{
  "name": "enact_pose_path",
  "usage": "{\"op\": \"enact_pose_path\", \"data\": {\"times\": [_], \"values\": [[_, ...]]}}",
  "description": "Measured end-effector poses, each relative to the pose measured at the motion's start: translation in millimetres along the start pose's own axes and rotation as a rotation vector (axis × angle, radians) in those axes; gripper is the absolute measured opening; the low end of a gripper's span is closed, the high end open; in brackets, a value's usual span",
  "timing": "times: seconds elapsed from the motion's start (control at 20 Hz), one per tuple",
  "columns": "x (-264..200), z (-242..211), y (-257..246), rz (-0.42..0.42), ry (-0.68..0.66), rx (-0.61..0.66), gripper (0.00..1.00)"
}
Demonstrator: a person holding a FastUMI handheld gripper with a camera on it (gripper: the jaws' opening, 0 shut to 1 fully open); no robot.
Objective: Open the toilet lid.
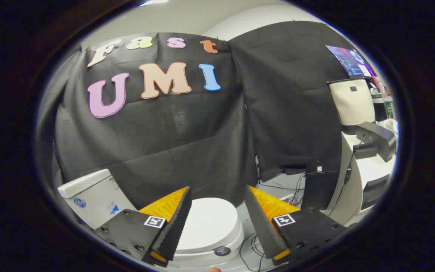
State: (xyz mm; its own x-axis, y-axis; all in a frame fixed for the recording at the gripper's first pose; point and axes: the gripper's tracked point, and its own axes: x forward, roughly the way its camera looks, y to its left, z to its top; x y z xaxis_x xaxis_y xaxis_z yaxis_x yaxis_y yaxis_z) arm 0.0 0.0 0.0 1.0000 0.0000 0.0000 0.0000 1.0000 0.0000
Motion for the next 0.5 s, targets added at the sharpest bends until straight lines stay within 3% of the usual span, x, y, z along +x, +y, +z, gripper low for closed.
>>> {"op": "enact_pose_path", "data": {"times": [0.5], "values": [[5.0, -10.9, -1.3, 0.008, 0.030, 0.034, 0.88]]}}
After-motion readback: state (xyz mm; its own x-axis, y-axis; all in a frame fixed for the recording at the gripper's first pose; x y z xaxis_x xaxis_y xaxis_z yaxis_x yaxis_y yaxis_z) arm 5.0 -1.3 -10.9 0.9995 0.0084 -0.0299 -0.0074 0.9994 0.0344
